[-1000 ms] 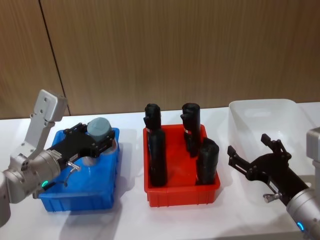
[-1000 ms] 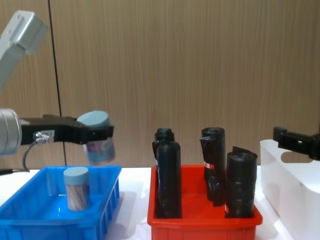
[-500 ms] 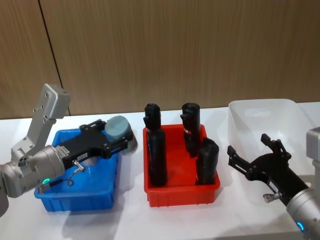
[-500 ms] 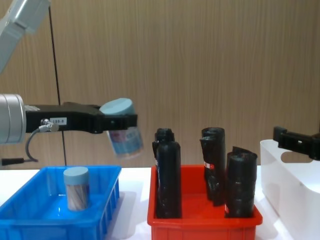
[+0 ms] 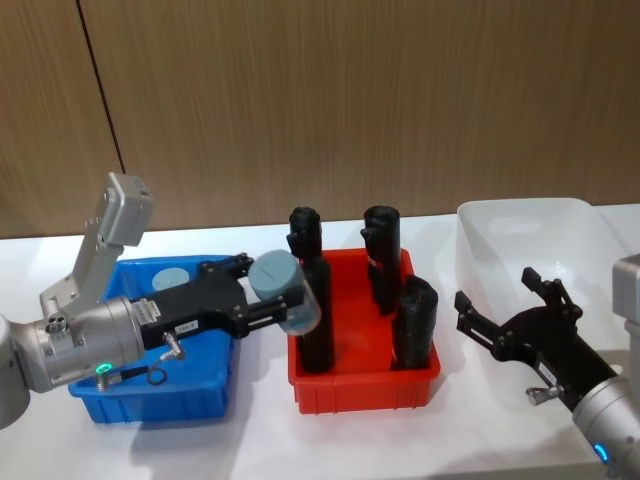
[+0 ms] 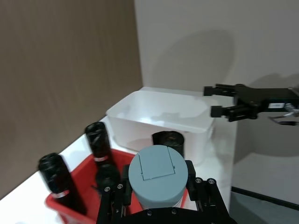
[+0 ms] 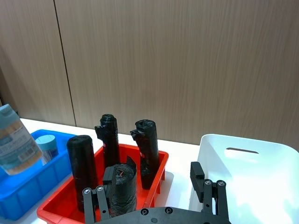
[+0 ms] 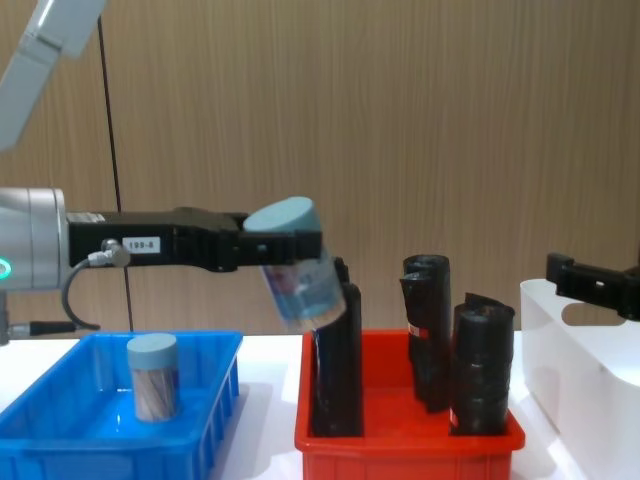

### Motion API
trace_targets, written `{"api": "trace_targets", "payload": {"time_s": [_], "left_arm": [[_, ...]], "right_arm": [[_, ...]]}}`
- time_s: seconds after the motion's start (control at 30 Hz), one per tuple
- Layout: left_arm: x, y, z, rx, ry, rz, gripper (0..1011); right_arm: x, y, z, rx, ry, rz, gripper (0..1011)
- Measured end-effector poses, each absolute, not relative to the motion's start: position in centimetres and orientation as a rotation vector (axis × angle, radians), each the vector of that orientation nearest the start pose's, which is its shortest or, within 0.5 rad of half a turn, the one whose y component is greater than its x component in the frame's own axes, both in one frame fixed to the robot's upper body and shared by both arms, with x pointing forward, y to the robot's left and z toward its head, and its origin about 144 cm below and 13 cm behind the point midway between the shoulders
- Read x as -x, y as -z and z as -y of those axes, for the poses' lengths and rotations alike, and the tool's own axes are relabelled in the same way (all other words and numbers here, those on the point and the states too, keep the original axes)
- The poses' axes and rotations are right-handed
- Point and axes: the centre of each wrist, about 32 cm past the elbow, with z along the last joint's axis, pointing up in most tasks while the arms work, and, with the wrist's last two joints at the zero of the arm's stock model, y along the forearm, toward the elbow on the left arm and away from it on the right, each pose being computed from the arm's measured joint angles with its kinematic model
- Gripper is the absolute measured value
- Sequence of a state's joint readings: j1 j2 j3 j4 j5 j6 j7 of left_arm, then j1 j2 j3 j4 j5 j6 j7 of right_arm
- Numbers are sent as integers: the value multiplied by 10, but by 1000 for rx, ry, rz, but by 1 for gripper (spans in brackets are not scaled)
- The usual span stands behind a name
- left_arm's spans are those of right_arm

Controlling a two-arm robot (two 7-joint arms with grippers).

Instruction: Pick the cotton swabs from the blue box and place them into the white box.

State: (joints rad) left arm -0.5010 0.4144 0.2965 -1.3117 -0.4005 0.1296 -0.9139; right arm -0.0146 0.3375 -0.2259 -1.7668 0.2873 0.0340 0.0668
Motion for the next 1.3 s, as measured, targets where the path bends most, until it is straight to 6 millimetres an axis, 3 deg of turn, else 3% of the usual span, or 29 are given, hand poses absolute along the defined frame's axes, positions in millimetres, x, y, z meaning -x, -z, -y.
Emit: {"api": "trace_targets", "payload": {"time_s": [0.4,1.3], "left_arm": [[-593,-1238,-289,-69,-370,16,660],[-601,-1228,-284,-49,-327,-3,660]], "right_arm": [[-443,-1189,237,-26,1229,75,1002],[-444,-1191,241,-14,1165,100,1002]]}}
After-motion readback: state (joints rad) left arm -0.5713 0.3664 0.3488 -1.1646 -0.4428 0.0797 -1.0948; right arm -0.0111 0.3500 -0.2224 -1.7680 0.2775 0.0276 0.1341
